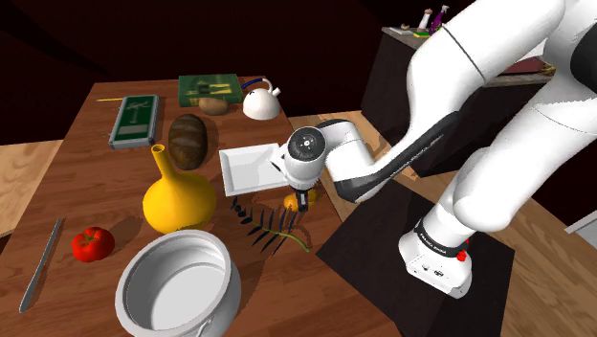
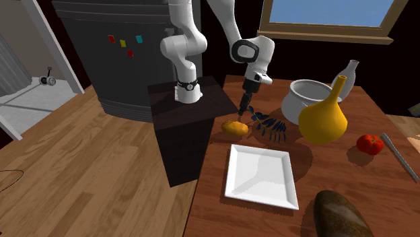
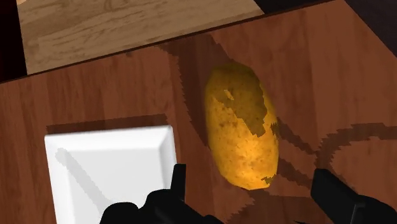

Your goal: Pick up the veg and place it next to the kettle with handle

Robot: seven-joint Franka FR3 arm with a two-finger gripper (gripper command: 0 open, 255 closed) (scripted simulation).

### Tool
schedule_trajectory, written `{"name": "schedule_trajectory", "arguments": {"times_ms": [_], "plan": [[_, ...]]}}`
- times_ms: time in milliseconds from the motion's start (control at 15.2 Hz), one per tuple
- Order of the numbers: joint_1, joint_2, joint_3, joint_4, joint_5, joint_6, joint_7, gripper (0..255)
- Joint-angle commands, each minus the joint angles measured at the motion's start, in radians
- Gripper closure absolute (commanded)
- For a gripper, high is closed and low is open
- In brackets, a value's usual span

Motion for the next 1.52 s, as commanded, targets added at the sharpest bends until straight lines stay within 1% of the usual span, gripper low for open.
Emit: {"name": "schedule_trajectory", "arguments": {"times_ms": [0, 132, 198, 396, 594, 660, 1188, 1254, 1452], "plan": [[-0.005, 0.103, 0.014, 0.032, -0.172, 0.006, 0.099, 0], [0.013, 0.207, 0.004, 0.069, -0.33, -0.009, 0.19, 0], [0.021, 0.228, -0.002, 0.077, -0.359, -0.013, 0.206, 0], [0.003, 0.274, -0.009, 0.09, -0.424, -0.006, 0.246, 0], [-0.001, 0.319, -0.031, 0.105, -0.485, 0.001, 0.282, 0], [-0.001, 0.343, -0.043, 0.113, -0.515, 0.005, 0.3, 0], [-0.001, 0.343, -0.044, 0.113, -0.515, 0.005, 0.299, 0], [-0.001, 0.343, -0.044, 0.113, -0.515, 0.005, 0.299, 255], [0.0, 0.344, -0.044, 0.114, -0.517, 0.005, 0.302, 255]]}}
